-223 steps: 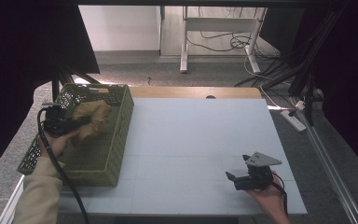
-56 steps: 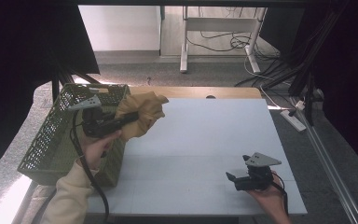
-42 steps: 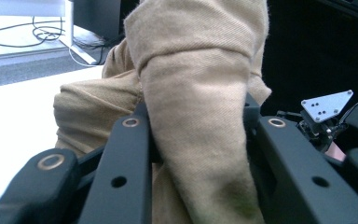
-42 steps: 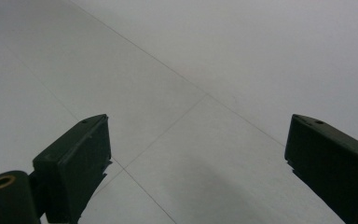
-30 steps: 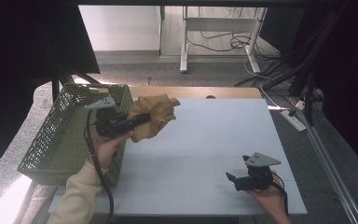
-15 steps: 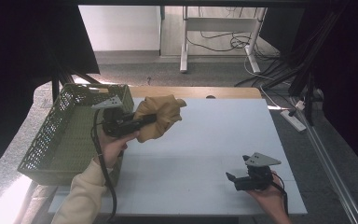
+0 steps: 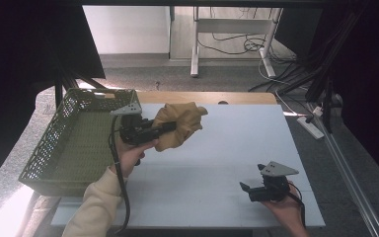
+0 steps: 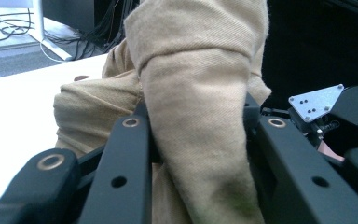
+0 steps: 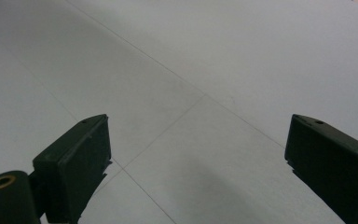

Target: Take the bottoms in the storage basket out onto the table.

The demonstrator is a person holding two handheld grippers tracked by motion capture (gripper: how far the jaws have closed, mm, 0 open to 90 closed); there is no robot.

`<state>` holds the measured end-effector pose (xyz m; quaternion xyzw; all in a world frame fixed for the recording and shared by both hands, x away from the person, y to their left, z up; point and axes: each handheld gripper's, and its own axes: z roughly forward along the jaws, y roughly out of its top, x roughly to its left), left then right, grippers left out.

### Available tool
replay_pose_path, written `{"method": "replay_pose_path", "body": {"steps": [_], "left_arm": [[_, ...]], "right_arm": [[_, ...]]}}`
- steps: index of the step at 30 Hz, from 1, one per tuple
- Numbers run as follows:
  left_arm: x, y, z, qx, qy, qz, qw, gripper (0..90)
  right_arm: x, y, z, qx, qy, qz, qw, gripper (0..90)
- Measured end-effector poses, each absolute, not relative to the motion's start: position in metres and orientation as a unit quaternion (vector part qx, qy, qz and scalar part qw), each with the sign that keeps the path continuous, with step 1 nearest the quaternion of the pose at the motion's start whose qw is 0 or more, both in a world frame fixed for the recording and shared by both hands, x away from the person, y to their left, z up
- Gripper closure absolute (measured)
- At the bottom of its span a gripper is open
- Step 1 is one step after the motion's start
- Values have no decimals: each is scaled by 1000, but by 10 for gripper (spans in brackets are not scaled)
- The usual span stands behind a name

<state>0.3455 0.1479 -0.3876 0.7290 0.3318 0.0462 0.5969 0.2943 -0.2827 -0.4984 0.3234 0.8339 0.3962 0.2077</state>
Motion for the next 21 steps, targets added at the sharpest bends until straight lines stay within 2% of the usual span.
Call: {"method": "replay_pose_path", "body": {"steps": [21], "left_arm": [[361, 129, -396, 738, 339, 36, 583, 676]], "right_arm": [[294, -283, -498, 322, 836, 391, 210, 67]]}}
